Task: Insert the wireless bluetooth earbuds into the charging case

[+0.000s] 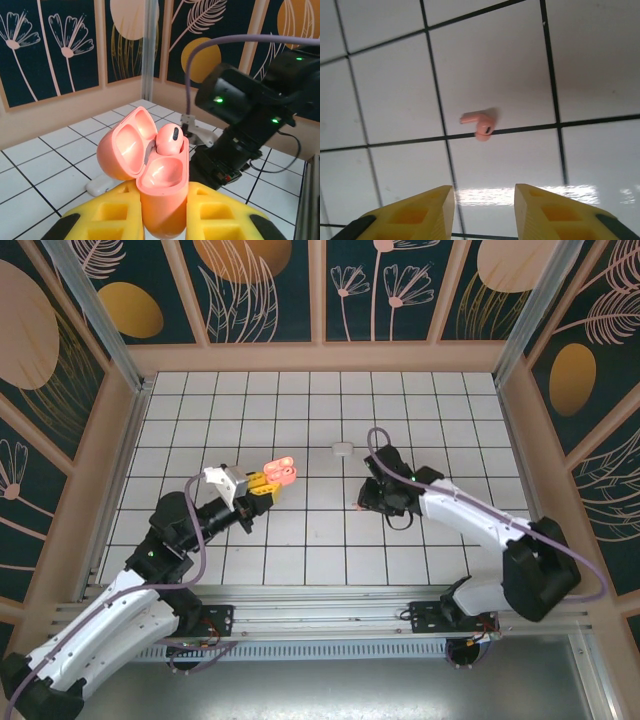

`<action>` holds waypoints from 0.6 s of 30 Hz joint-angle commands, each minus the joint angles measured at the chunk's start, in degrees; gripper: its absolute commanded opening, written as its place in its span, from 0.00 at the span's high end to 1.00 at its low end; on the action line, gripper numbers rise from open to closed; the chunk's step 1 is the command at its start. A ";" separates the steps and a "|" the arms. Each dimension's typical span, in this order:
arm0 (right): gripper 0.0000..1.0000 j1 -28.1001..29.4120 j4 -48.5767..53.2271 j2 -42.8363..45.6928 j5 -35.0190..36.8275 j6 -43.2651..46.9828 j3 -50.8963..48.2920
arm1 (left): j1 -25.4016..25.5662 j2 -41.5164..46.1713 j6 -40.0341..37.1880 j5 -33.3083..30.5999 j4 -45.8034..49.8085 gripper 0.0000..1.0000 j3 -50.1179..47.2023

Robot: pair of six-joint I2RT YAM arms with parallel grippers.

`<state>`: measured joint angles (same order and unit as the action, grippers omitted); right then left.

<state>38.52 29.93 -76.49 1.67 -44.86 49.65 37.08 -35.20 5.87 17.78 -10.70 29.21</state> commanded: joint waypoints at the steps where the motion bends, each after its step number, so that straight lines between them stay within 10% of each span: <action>1: 0.64 1.84 -10.38 2.98 4.51 -14.38 -4.47 | -0.25 -0.68 1.03 1.96 -4.80 0.83 -0.37; 18: 0.68 -0.19 -15.29 -5.34 -0.43 -12.97 -6.98 | -0.22 -5.12 3.00 4.19 -10.74 0.83 -1.78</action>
<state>38.85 15.66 -80.51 2.74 -58.81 42.70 37.08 -40.40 8.23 20.80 -18.00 28.23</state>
